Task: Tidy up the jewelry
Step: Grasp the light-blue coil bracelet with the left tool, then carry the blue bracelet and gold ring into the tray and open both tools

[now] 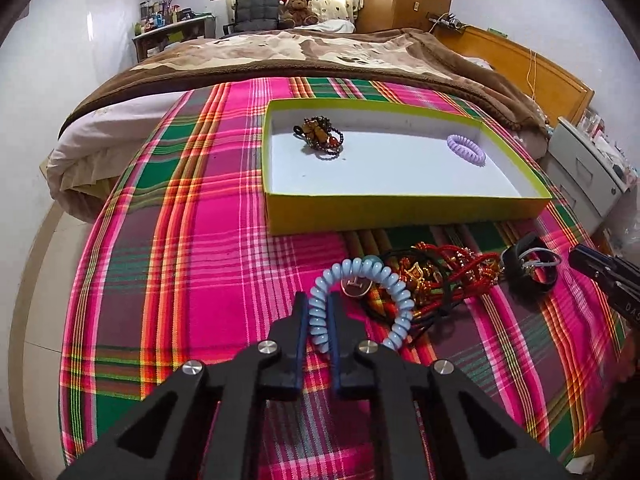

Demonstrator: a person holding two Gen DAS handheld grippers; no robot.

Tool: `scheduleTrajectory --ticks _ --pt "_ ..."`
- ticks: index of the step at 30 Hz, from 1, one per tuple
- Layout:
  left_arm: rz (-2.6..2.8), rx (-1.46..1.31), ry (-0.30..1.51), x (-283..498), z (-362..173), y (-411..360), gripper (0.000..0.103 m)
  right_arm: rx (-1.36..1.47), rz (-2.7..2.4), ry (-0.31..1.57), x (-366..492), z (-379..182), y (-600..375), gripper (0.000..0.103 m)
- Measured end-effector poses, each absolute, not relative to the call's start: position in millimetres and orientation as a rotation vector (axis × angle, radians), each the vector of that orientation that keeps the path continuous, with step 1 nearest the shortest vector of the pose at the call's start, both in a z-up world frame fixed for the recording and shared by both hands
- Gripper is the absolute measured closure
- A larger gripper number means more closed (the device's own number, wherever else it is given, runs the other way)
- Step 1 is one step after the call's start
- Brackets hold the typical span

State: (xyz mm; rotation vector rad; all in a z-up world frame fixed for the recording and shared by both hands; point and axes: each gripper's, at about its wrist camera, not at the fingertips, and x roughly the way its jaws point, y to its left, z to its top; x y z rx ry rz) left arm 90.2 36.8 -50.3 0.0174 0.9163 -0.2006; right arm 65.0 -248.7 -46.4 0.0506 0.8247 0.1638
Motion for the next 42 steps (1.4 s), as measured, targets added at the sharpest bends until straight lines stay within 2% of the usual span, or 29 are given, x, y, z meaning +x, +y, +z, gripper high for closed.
scheduleTrajectory --ticks 22,34,42 --pt "-0.238 -0.032 0.830 94 -8 42 0.093 0.045 0.193 0.743 74 -11 -239 0.079" --pt "-0.242 -0.057 0.821 131 5 40 0.093 0.011 0.290 0.722 132 18 -205 0.079" --pt "-0.249 -0.068 0.824 158 3 32 0.093 -0.050 0.324 0.774 186 5 -183 0.079"
